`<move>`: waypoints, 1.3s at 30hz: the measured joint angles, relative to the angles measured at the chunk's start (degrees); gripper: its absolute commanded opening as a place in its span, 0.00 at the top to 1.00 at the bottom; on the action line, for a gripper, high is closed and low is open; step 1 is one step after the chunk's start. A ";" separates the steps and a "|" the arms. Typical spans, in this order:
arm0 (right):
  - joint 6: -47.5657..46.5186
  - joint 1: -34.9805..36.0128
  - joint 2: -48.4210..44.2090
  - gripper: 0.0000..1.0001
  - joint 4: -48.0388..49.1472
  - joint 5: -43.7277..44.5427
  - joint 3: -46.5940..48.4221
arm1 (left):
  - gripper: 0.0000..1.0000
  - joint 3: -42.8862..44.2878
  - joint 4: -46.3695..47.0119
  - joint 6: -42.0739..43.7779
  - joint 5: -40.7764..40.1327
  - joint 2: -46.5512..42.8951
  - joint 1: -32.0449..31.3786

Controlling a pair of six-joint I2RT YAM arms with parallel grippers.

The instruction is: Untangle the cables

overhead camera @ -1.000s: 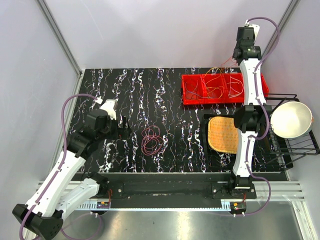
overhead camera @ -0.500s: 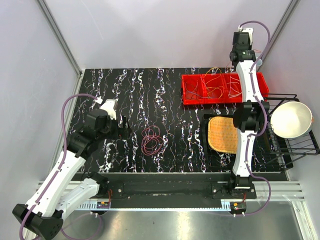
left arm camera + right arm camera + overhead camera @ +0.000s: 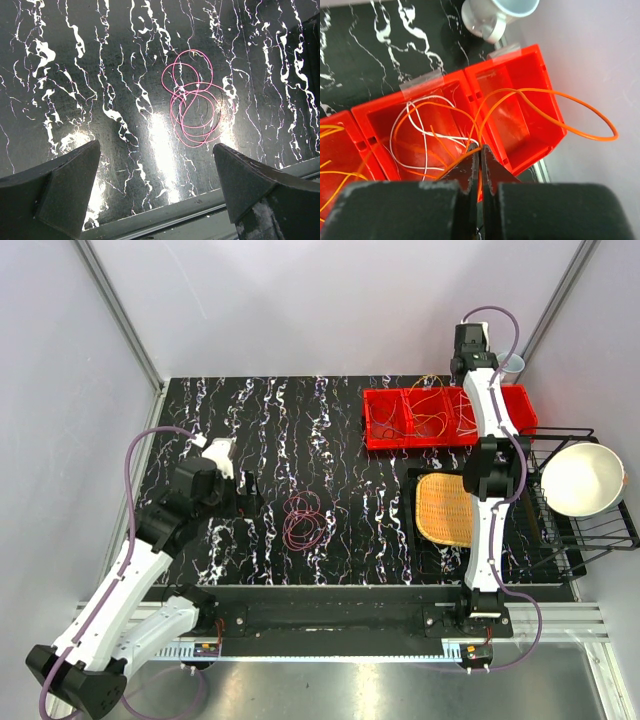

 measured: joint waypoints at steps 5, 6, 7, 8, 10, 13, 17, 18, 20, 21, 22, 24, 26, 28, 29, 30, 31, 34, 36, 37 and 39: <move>0.83 0.00 0.68 0.54 -1.29 -0.52 0.04 | 0.01 0.00 0.26 0.00 0.00 0.31 0.00; 1.20 0.00 0.68 0.47 -1.77 -1.14 0.26 | 0.01 0.00 0.28 0.00 0.00 0.28 0.00; 1.88 0.00 0.68 0.31 -2.43 -1.49 0.66 | 0.01 0.00 0.28 0.00 0.00 0.28 0.00; 2.56 0.00 0.68 0.26 -2.93 -2.03 1.07 | 0.01 0.00 0.28 0.00 0.00 0.28 0.00; 3.96 0.00 0.68 0.20 -3.96 -3.52 2.27 | 0.01 0.00 0.28 0.02 0.00 0.28 0.00; 6.12 0.00 0.55 0.17 -5.07 -6.54 3.06 | 0.01 0.00 0.28 0.00 0.00 0.28 0.00; 9.86 0.00 0.22 0.14 -7.52 -11.93 3.19 | 0.01 0.00 0.28 0.00 0.00 0.28 0.00; 10.86 0.00 0.00 0.13 -8.24 -13.68 3.19 | 0.01 0.00 0.31 0.00 0.00 0.28 0.00; 12.59 0.00 -0.55 0.11 -9.55 -16.76 3.19 | 0.01 0.00 0.31 0.00 0.00 0.28 0.00; 13.31 0.00 -0.96 0.07 -10.27 -18.05 3.19 | 0.01 0.00 0.28 0.00 0.00 0.28 0.00; 14.01 0.00 -1.38 0.07 -11.04 -18.75 3.28 | 0.01 0.00 0.31 0.00 0.00 0.28 0.00; 15.34 0.00 -1.88 0.06 -13.29 -17.64 4.50 | 0.01 0.00 0.31 0.00 0.00 0.28 0.00; 16.63 0.04 -1.88 0.05 -16.06 -14.73 7.15 | 0.01 0.00 0.31 0.00 0.00 0.28 0.00; 17.88 0.04 -1.92 0.04 -18.38 -12.50 9.57 | 0.01 0.00 0.31 0.00 0.00 0.33 0.00; 18.62 0.04 -2.25 0.04 -18.88 -12.50 10.10 | 0.01 -0.02 0.33 0.00 0.00 0.42 0.00; 19.37 0.04 -2.75 0.04 -19.41 -12.90 10.10 | 0.01 0.00 0.35 0.00 0.00 0.57 0.00; 20.15 -0.02 -3.30 0.04 -19.96 -13.77 9.90 | 0.01 0.00 0.42 0.00 0.00 0.76 0.00; 22.77 0.04 -6.45 0.04 -19.45 -19.04 6.12 | 0.01 0.00 0.55 -0.02 0.00 1.66 0.00; 24.20 0.59 -9.27 0.04 -18.45 -22.56 2.47 | 0.01 0.00 0.68 -0.04 0.02 2.40 0.00; 24.83 1.16 -10.64 0.04 -17.81 -24.13 0.81 | 0.01 0.00 0.68 -0.04 0.20 2.99 0.00; 25.14 2.93 -12.70 0.04 -17.03 -26.16 -1.20 | 0.02 -0.02 0.79 -0.28 0.63 4.39 0.00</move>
